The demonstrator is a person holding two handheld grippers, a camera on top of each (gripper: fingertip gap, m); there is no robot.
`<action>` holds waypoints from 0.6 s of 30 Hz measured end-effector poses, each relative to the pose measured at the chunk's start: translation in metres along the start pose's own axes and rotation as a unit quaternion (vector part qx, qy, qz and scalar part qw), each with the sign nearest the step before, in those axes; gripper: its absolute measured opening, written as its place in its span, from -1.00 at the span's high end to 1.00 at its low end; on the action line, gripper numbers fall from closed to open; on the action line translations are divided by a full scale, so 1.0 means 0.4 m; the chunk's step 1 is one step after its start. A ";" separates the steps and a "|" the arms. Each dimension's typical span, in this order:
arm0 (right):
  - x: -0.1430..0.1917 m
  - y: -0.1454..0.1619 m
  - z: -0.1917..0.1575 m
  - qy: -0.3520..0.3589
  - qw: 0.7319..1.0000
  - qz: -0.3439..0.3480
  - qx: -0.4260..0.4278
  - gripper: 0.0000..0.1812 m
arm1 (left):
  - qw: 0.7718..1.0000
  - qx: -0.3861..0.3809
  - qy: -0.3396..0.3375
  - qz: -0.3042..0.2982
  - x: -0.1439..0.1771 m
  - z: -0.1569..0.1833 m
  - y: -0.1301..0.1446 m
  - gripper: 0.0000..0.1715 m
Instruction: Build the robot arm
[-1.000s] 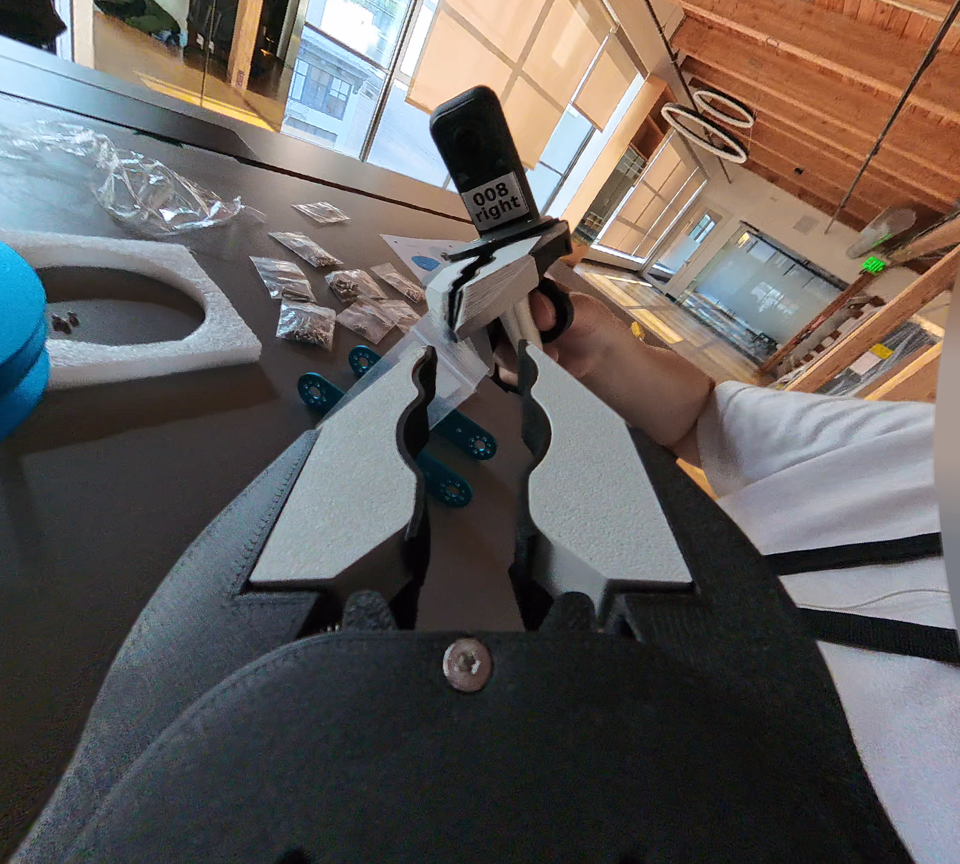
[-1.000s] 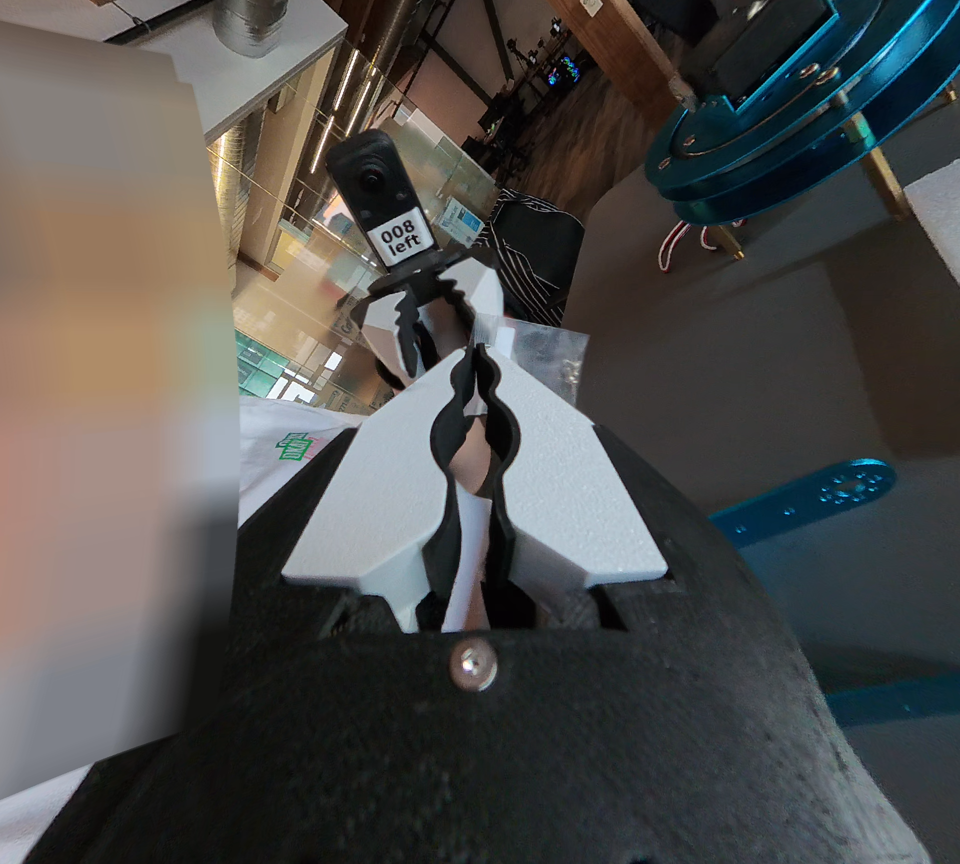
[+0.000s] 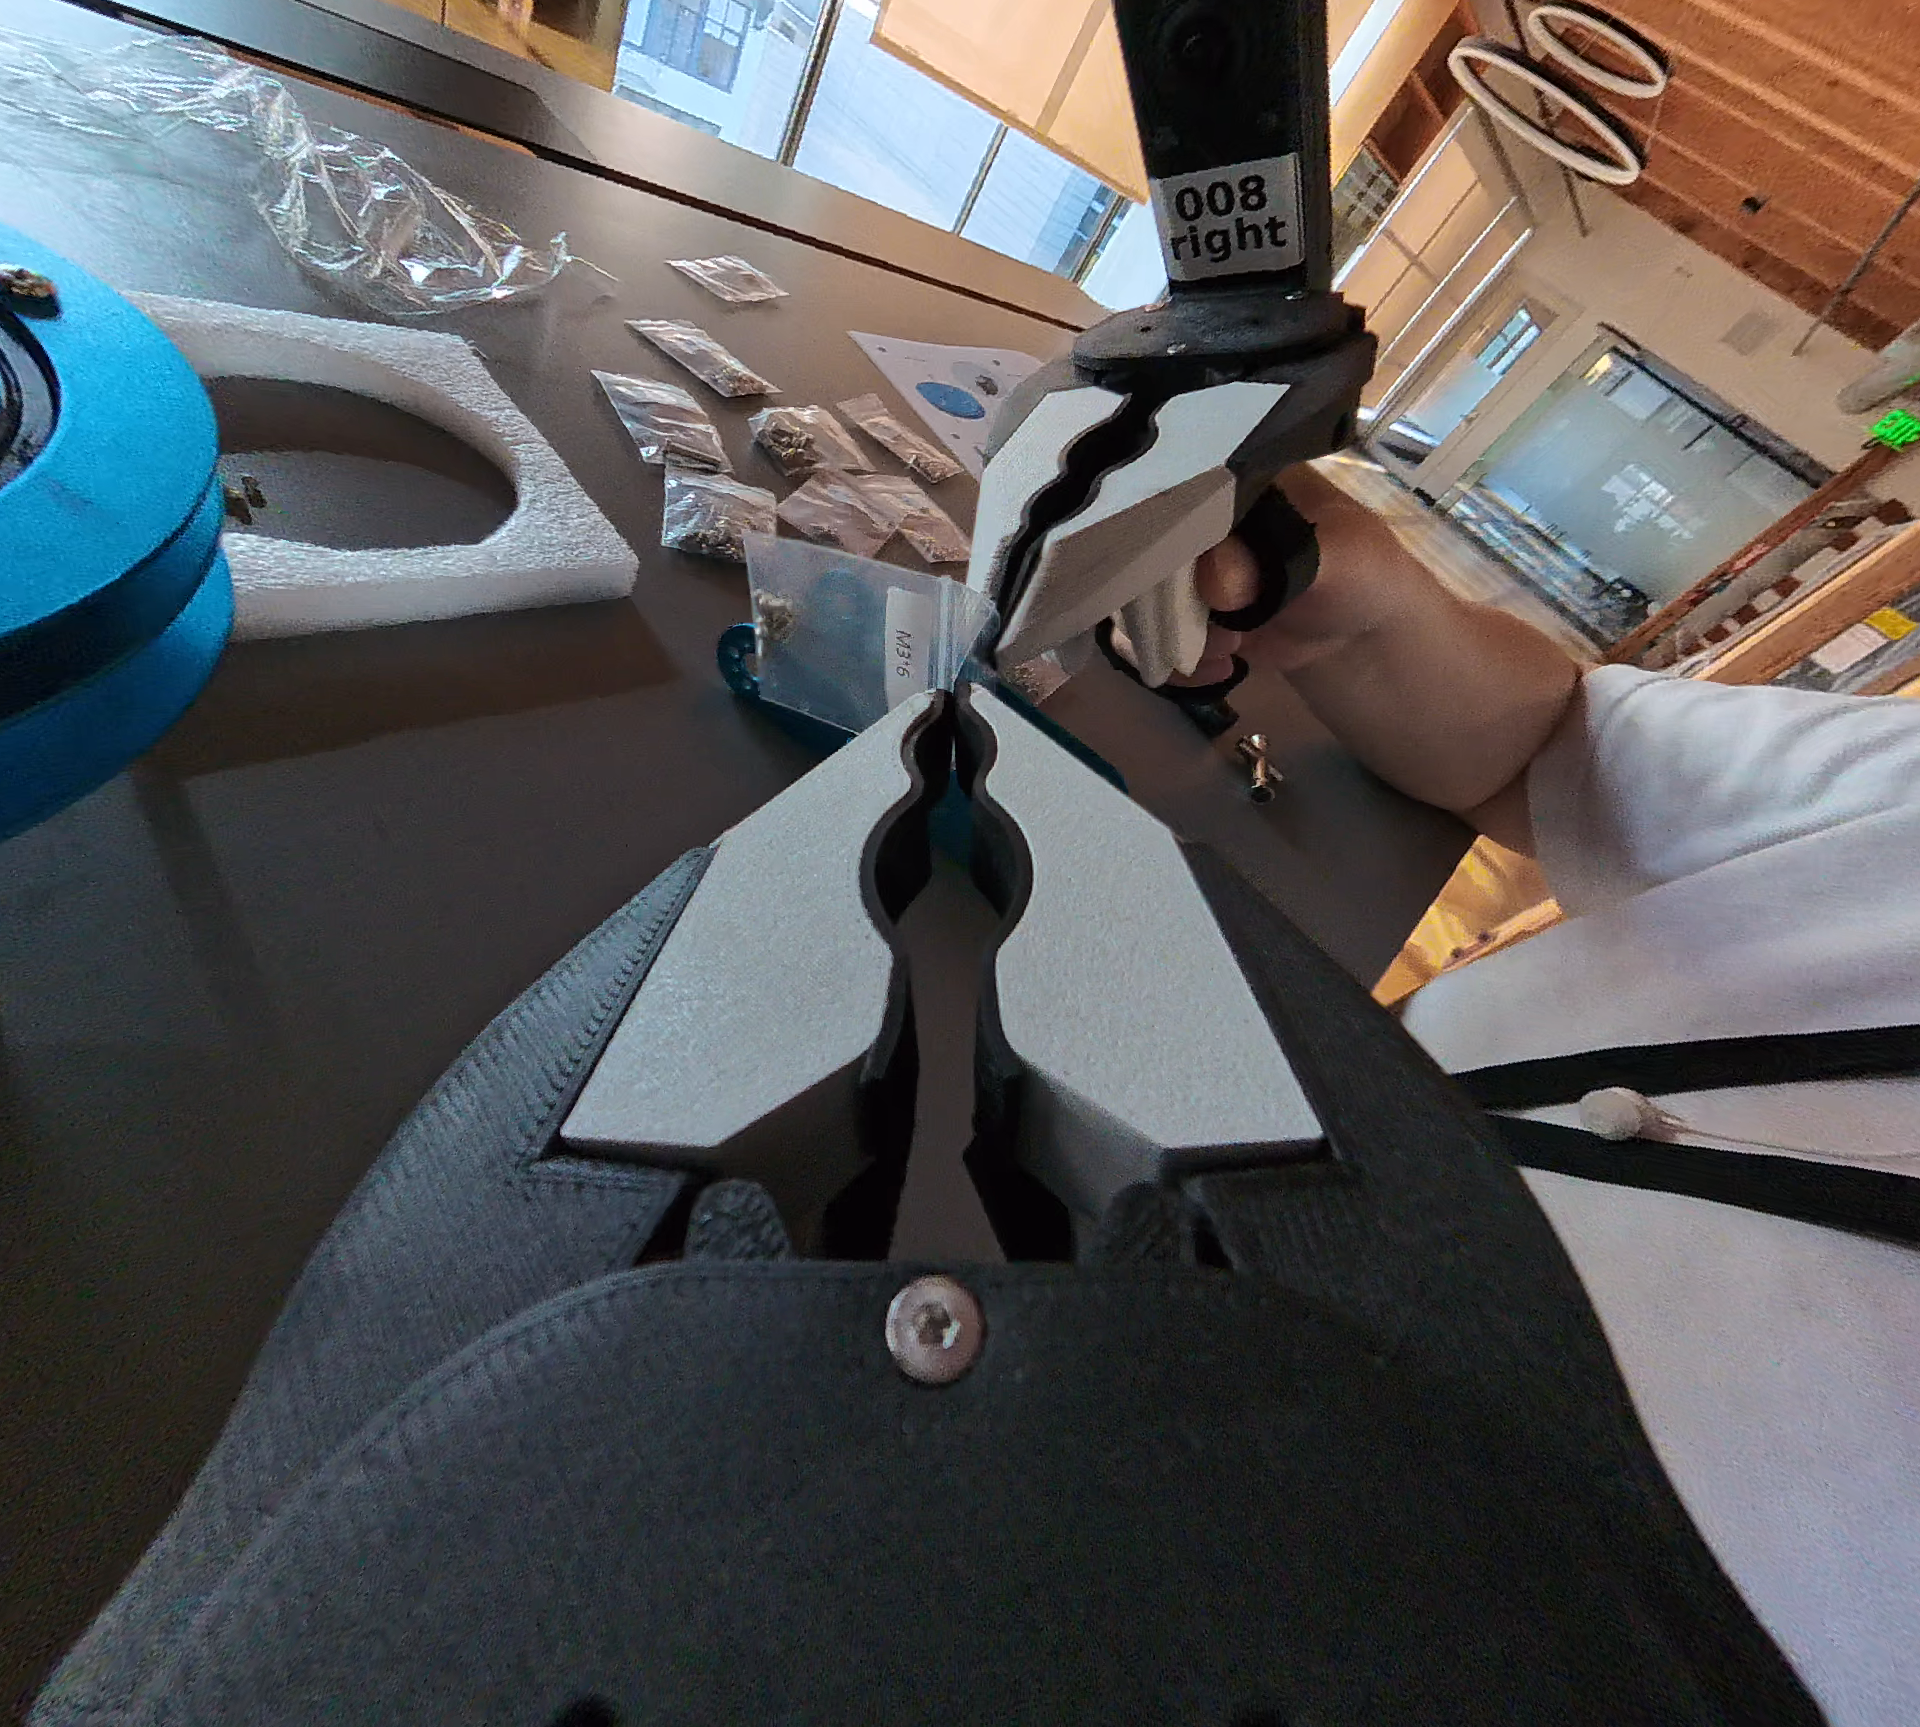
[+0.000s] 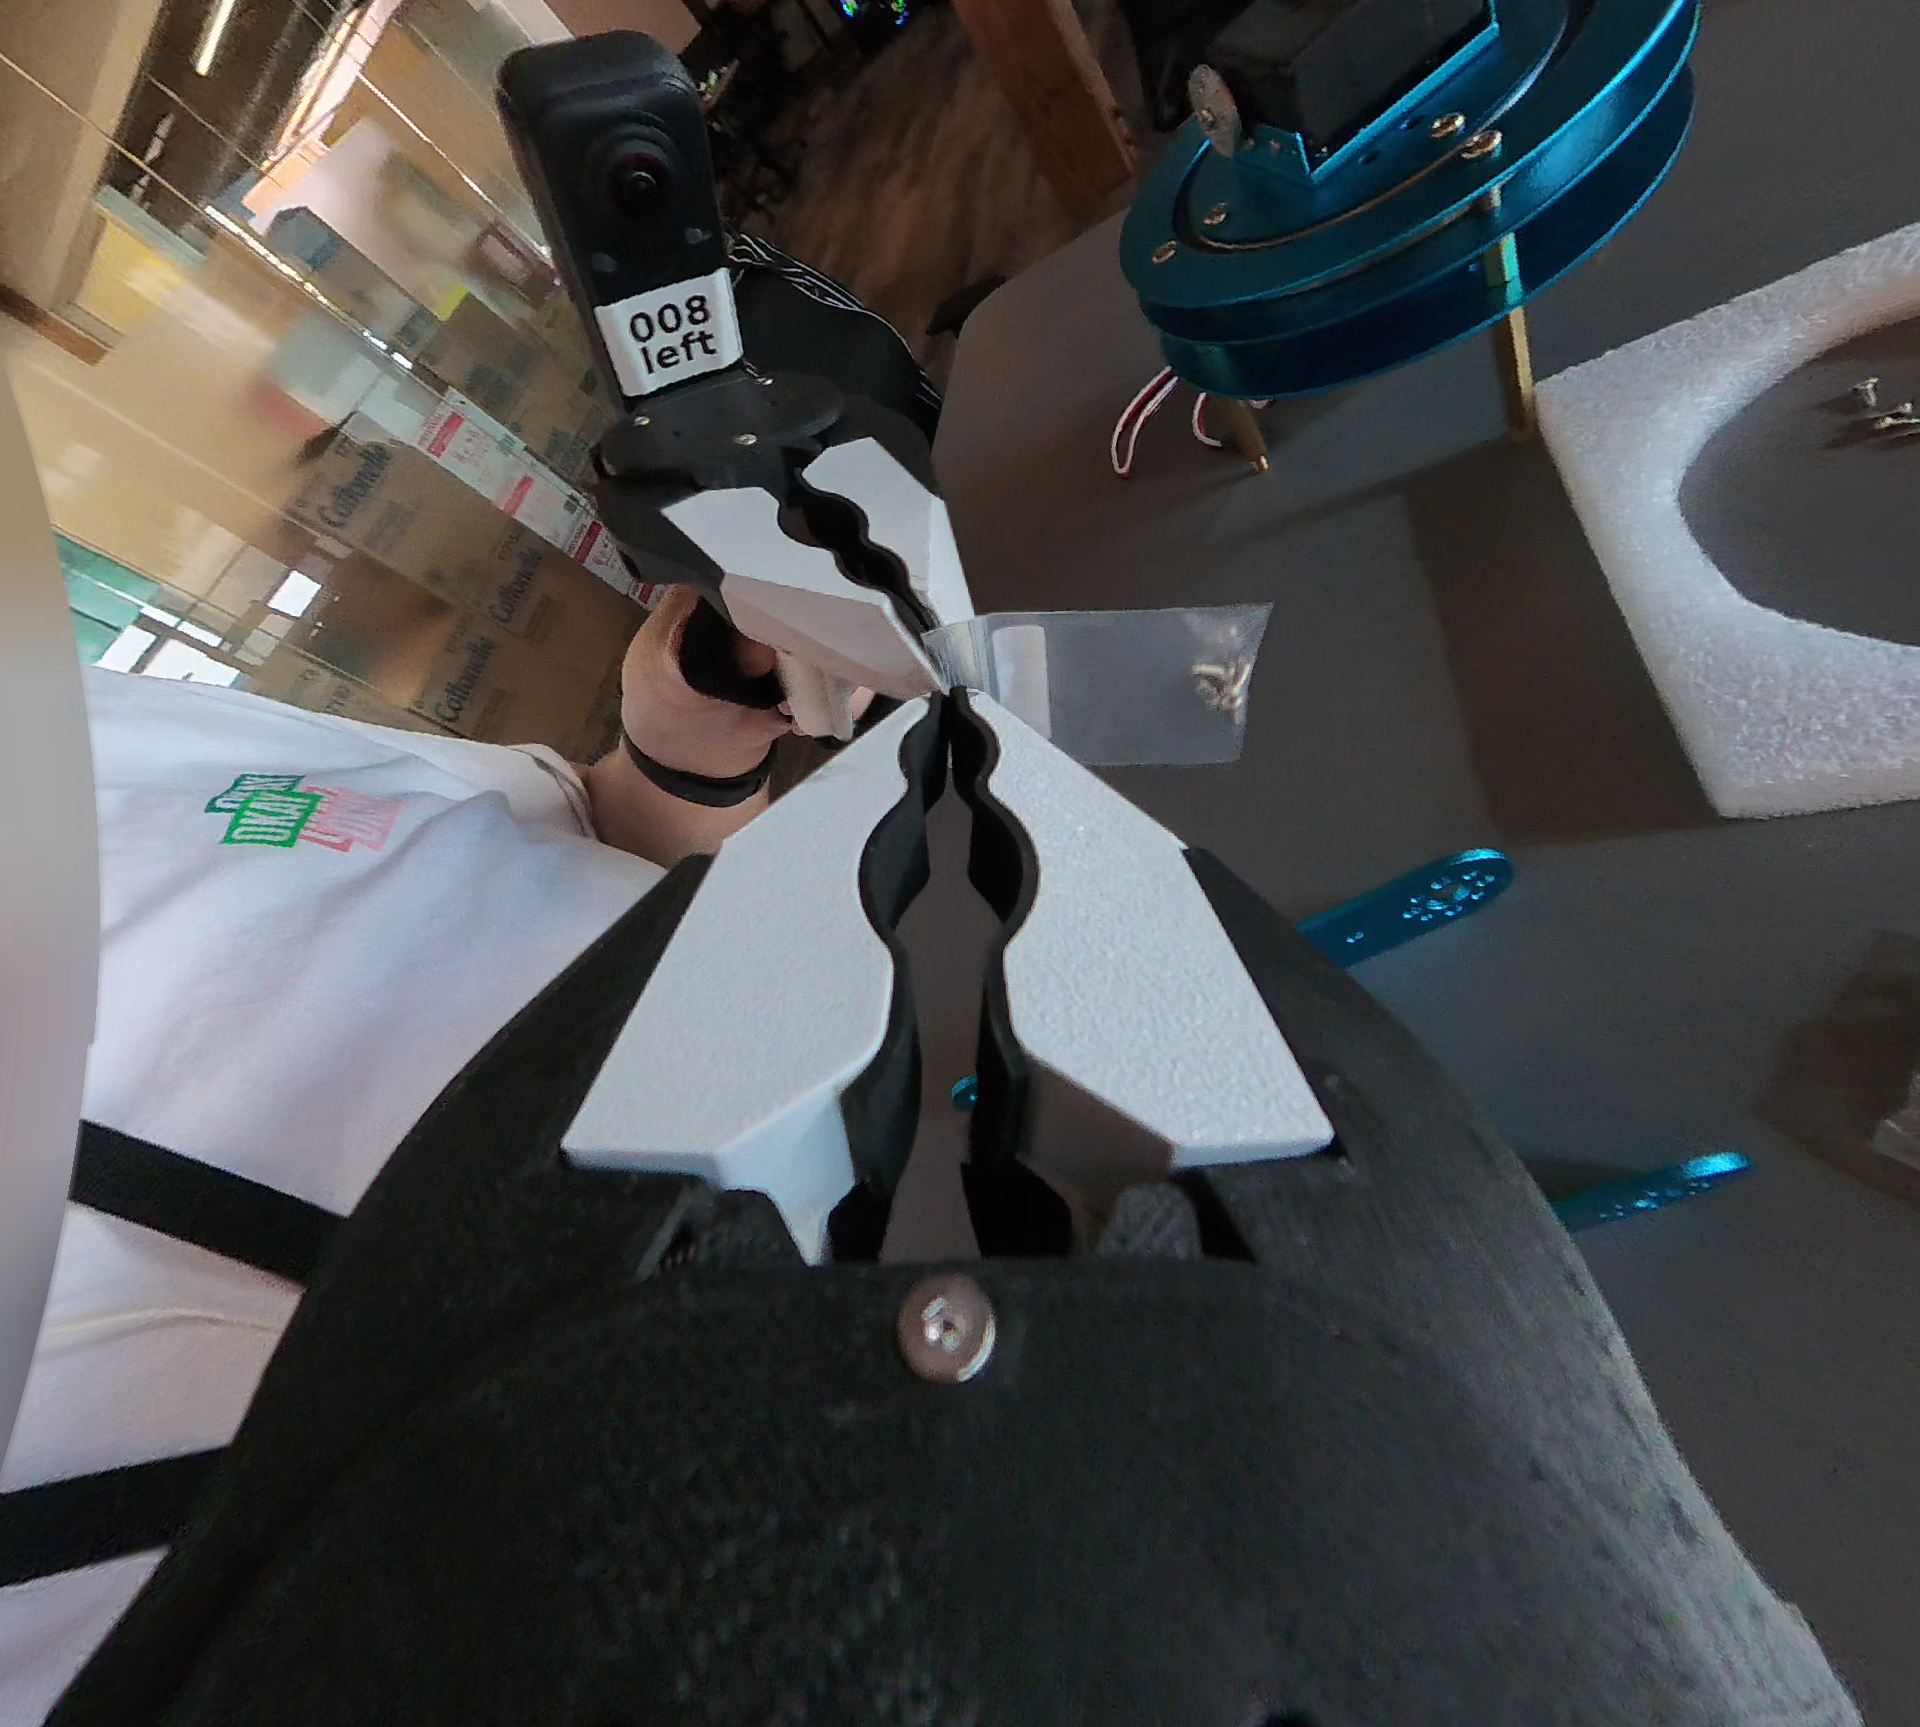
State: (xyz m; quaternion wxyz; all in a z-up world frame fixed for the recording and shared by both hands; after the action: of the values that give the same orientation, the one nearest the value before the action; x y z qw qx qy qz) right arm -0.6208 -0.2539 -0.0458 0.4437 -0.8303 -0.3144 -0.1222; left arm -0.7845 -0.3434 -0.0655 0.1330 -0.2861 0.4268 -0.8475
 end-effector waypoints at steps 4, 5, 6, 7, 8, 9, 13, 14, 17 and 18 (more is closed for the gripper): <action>-0.006 0.005 0.010 0.004 1.000 -0.004 -0.023 0.94 | 0.999 -0.028 -0.041 -0.008 -0.014 0.010 -0.006 1.00; -0.008 0.007 0.012 0.006 1.000 -0.006 -0.027 0.88 | 0.999 -0.030 -0.042 -0.006 -0.015 0.013 -0.009 1.00; -0.008 0.008 0.013 0.009 1.000 -0.005 -0.030 0.85 | 0.999 -0.030 -0.044 -0.007 -0.016 0.015 -0.011 1.00; -0.006 0.007 0.011 0.010 1.000 0.002 -0.029 0.81 | 0.998 -0.031 -0.046 -0.008 -0.017 0.016 -0.012 1.00; -0.006 0.006 0.006 0.005 1.000 0.006 -0.029 0.77 | 0.998 -0.031 -0.046 -0.008 -0.018 0.019 -0.014 1.00; -0.007 0.005 0.002 -0.002 1.000 0.005 -0.030 0.77 | 0.999 -0.030 -0.044 -0.006 -0.018 0.022 -0.015 1.00; -0.002 0.001 -0.003 -0.016 1.000 0.000 -0.022 0.81 | 0.999 -0.023 -0.027 0.001 -0.014 0.028 -0.015 1.00; -0.001 0.000 -0.005 -0.022 1.000 0.000 -0.015 0.83 | 1.000 -0.019 -0.020 0.003 -0.013 0.029 -0.015 1.00; 0.000 -0.002 -0.008 -0.036 0.999 -0.009 0.000 0.86 | 1.000 -0.014 -0.001 0.010 -0.005 0.032 -0.015 1.00; 0.001 -0.003 -0.009 -0.041 0.999 -0.010 0.002 0.87 | 1.000 -0.013 0.005 0.012 -0.003 0.034 -0.014 1.00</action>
State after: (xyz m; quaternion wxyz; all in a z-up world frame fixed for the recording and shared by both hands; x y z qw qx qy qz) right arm -0.6211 -0.2562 -0.0429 0.4310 -0.8304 -0.3409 -0.0918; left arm -0.7755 -0.3482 -0.0550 0.1375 -0.2784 0.4421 -0.8415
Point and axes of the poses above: each gripper's, where its closed fingertips meet, x back along the fingers, y out of its underside, z = x × y across the jaws, the point moved 10 cm from there along x, back along the fingers, and after that the axes turned 15 degrees about -z, right-handed, at the moved point
